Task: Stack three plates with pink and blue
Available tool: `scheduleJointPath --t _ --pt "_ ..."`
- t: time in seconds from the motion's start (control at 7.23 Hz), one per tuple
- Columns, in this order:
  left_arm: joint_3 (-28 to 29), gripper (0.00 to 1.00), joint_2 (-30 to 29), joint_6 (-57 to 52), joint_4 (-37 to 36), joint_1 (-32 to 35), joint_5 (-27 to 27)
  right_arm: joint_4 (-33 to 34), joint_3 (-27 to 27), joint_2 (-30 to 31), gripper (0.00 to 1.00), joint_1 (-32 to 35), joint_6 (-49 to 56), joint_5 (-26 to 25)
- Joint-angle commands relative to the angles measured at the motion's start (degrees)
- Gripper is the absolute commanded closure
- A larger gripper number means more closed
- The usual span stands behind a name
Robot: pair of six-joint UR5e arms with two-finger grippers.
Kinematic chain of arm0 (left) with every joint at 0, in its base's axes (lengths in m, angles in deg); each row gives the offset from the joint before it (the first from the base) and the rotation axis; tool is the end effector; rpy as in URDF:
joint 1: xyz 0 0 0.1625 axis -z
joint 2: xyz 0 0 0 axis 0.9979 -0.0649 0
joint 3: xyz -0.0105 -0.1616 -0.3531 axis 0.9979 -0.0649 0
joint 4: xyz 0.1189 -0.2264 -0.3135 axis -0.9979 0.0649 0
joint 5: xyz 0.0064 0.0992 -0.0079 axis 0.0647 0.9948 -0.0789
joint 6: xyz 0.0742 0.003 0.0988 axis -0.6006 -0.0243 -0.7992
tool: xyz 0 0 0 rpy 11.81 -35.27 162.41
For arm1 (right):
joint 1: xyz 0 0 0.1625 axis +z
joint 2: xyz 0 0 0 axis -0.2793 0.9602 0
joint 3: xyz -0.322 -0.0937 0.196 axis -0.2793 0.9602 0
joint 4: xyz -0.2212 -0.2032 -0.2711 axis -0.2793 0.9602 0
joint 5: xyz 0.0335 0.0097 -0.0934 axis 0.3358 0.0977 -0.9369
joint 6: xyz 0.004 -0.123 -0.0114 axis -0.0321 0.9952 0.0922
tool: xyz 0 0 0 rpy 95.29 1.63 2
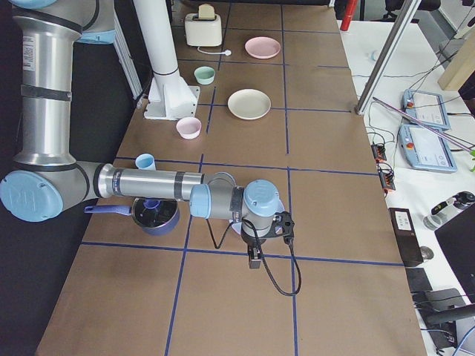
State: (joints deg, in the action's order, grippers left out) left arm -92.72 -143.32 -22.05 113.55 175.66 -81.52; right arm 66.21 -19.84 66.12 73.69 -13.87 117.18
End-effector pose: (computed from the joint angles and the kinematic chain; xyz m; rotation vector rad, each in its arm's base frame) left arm -0.0419 -0.3915 0.6339 -0.0095 0.7886 0.1926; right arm 0.0493 -0.4350 0.6503 0.0147 -0.7423 -0.1145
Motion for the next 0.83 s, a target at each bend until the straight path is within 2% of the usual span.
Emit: scheduleJointPath --t 0.0,0.28,0.55,0.69 --pt "-0.9 0.00 -0.2 0.1 0.0 -0.2 0.1 -0.2 0.0 0.1 0.00 -0.1 0.0 0.1" --pt "-0.4 0.00 -0.9 0.3 0.8 -0.4 -0.3 -0.2 -1.1 0.0 0.00 -0.1 0.0 0.1" --pt "0.3 0.00 -6.0 0.2 3.4 -0.3 -0.8 -0.2 -1.3 -0.1 0.00 -0.3 -0.1 0.1" --pt "0.0 0.00 -5.4 0.3 4.6 -0.3 -0.9 -0.2 -1.3 -0.2 0.00 -0.4 -0.1 0.1"
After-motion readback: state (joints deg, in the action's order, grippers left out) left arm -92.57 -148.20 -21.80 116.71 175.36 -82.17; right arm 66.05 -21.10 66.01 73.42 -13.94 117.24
